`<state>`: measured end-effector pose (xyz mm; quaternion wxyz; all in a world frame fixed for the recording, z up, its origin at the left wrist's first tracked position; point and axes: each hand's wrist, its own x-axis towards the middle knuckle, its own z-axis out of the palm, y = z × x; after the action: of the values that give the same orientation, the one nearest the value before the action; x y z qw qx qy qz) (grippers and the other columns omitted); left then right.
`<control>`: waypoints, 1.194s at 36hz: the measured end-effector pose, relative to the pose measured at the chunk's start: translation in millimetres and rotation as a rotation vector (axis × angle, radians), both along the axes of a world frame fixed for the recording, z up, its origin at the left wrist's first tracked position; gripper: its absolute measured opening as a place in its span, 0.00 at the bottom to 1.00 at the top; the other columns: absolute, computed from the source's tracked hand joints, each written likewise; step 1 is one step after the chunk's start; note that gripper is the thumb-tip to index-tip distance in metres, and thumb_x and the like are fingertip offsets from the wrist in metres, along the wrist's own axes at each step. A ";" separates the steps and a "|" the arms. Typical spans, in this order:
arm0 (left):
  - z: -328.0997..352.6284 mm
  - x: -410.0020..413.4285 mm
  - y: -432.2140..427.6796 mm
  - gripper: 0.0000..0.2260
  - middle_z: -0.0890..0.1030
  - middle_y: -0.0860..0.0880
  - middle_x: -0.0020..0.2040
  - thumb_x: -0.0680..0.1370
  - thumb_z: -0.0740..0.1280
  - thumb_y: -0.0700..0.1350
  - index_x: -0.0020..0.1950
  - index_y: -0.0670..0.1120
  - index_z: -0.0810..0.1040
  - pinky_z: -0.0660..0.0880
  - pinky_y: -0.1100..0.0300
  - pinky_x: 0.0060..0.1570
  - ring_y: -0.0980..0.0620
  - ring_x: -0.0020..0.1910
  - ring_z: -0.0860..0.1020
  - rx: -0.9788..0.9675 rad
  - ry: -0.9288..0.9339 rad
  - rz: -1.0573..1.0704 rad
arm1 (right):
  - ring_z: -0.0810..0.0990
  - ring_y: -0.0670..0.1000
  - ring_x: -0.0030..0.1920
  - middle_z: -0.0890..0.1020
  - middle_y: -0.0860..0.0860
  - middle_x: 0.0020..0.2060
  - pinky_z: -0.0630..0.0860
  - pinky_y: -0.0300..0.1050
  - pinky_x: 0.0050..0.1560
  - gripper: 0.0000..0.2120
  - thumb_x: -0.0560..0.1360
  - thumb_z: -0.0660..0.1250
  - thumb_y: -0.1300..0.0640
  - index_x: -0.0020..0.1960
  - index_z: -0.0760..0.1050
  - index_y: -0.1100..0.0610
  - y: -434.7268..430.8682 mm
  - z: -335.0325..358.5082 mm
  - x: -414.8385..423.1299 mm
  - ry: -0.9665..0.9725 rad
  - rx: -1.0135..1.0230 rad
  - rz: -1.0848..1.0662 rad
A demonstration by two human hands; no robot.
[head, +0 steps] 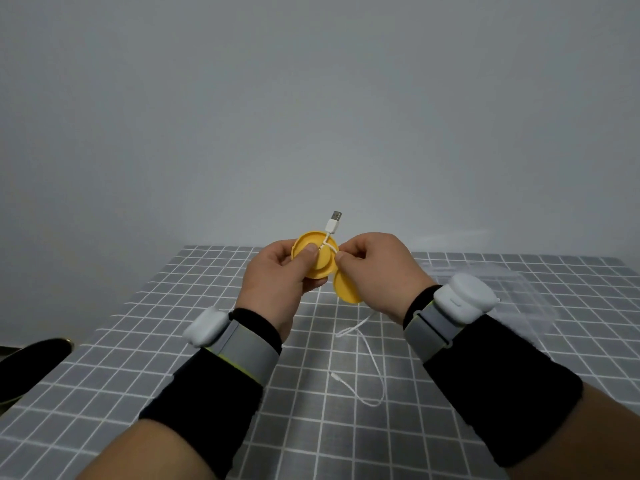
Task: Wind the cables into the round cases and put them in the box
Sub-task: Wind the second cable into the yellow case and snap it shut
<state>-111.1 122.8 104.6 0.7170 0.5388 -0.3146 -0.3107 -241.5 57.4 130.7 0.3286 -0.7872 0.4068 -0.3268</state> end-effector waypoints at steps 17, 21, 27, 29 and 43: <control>28.7 23.9 14.3 0.07 0.86 0.42 0.42 0.77 0.73 0.44 0.48 0.40 0.81 0.84 0.50 0.42 0.44 0.39 0.85 0.355 -0.674 -0.272 | 0.78 0.46 0.46 0.80 0.42 0.43 0.75 0.41 0.48 0.06 0.79 0.65 0.51 0.50 0.80 0.49 -10.6 26.1 -15.6 0.424 -0.185 0.251; 22.3 21.8 9.0 0.07 0.85 0.39 0.41 0.77 0.72 0.43 0.46 0.39 0.80 0.84 0.48 0.42 0.41 0.38 0.85 0.288 -0.576 -0.149 | 0.76 0.50 0.49 0.74 0.47 0.52 0.71 0.43 0.50 0.11 0.77 0.67 0.44 0.57 0.76 0.47 -13.0 17.4 -14.6 0.297 -0.265 0.057; 17.0 14.6 2.7 0.03 0.85 0.42 0.42 0.77 0.72 0.42 0.46 0.43 0.81 0.84 0.47 0.42 0.43 0.39 0.85 0.205 -0.443 -0.025 | 0.77 0.53 0.39 0.66 0.50 0.55 0.77 0.48 0.46 0.12 0.78 0.67 0.45 0.58 0.72 0.48 -0.8 -1.1 -12.3 0.177 -0.460 -0.066; 17.3 13.4 2.1 0.03 0.85 0.41 0.42 0.77 0.71 0.42 0.47 0.43 0.81 0.84 0.49 0.41 0.44 0.39 0.84 0.187 -0.420 0.006 | 0.76 0.54 0.37 0.68 0.50 0.52 0.78 0.50 0.44 0.09 0.78 0.66 0.46 0.52 0.73 0.51 0.7 -4.9 -11.0 0.146 -0.502 -0.074; 2.7 -1.4 -6.1 0.05 0.82 0.45 0.40 0.79 0.69 0.43 0.47 0.41 0.79 0.82 0.53 0.43 0.50 0.38 0.81 0.029 -0.083 0.056 | 0.76 0.46 0.29 0.80 0.49 0.30 0.72 0.45 0.35 0.10 0.77 0.67 0.43 0.50 0.78 0.49 6.7 -37.8 13.5 -0.345 0.277 -0.005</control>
<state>-112.6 116.7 107.2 0.7041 0.5700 -0.3241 -0.2724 -228.0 64.2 92.9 0.4976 -0.6659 0.3877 -0.3984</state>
